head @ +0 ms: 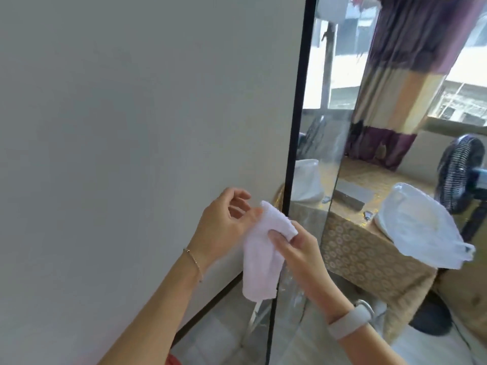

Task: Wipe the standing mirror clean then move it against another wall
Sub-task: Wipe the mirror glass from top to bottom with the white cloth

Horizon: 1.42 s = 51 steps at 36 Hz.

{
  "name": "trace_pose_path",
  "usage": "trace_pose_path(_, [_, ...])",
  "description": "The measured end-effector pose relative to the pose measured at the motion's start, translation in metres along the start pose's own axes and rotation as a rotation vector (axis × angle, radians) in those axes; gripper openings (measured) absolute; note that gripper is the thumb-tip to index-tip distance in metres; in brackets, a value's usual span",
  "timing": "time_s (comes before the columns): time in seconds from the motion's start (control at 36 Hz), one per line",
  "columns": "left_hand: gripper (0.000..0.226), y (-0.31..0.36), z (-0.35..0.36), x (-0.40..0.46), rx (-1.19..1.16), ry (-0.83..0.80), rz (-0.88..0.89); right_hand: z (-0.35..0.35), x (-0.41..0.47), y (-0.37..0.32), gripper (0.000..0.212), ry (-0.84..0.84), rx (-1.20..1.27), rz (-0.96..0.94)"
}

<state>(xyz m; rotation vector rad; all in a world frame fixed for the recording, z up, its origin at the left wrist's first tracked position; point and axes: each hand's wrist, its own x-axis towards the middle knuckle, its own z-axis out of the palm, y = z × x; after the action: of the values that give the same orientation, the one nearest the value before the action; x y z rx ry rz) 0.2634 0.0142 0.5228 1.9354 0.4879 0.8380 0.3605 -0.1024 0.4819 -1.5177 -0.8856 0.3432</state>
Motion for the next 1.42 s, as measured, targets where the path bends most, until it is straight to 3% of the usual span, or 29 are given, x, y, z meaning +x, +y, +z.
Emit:
trace_pose_path(0.08, [0.029, 0.009, 0.018, 0.007, -0.003, 0.024, 0.045, -0.036, 0.015, -0.006, 0.022, 0.070, 0.003, 0.000])
trace_pose_path(0.17, [0.025, 0.017, 0.044, 0.009, 0.026, -0.050, 0.005, -0.072, 0.029, -0.014, 0.030, 0.139, 0.084, -0.057])
trace_pose_path(0.28, [0.027, 0.036, 0.088, 0.019, -0.043, -0.119, -0.027, -0.113, 0.049, -0.022, 0.014, 0.112, 0.152, -0.067])
trace_pose_path(0.47, [0.010, 0.075, 0.142, 0.052, 0.028, -0.030, 0.097, -0.170, 0.081, -0.011, 0.027, 0.067, -0.006, -0.149])
trace_pose_path(0.61, [0.005, 0.098, 0.157, 0.080, 0.183, 0.118, 0.231, -0.188, 0.093, -0.016, 0.050, -0.297, 0.181, -0.171])
trace_pose_path(0.72, [0.003, 0.119, 0.157, 0.106, 0.167, 0.237, 0.271, -0.182, 0.111, -0.026, 0.020, -0.314, 0.456, -0.094])
trace_pose_path(0.81, [0.005, 0.129, 0.152, 0.123, 0.206, 0.320, 0.307, -0.179, 0.128, -0.035, 0.019, -0.262, 0.513, -0.088])
trace_pose_path(0.89, [0.012, 0.139, 0.145, 0.136, 0.161, 0.332, 0.332, -0.179, 0.148, -0.051, 0.018, -0.213, 0.477, -0.136])
trace_pose_path(1.0, [0.033, 0.154, 0.129, 0.152, -0.051, 0.208, 0.240, -0.183, 0.173, -0.073, 0.028, -0.219, 0.265, -0.245])
trace_pose_path(1.11, [0.016, 0.158, 0.117, 0.164, 0.112, 0.365, 0.441, -0.186, 0.192, -0.081, 0.033, -0.318, 0.132, -0.227])
trace_pose_path(1.19, [0.014, 0.161, 0.110, 0.171, 0.225, 0.519, 0.664, -0.187, 0.198, -0.077, 0.040, -0.545, 0.218, -0.066])
trace_pose_path(1.25, [0.014, 0.160, 0.107, 0.175, 0.328, 0.570, 0.794, -0.184, 0.199, -0.075, 0.034, -0.605, 0.373, -0.009])
trace_pose_path(1.31, [0.010, 0.158, 0.106, 0.178, 0.422, 0.562, 0.874, -0.179, 0.202, -0.077, 0.026, -0.602, 0.581, 0.027])
trace_pose_path(1.42, [0.007, 0.151, 0.110, 0.179, 0.663, 0.402, 1.042, -0.178, 0.212, -0.088, 0.034, -0.710, 0.856, 0.091])
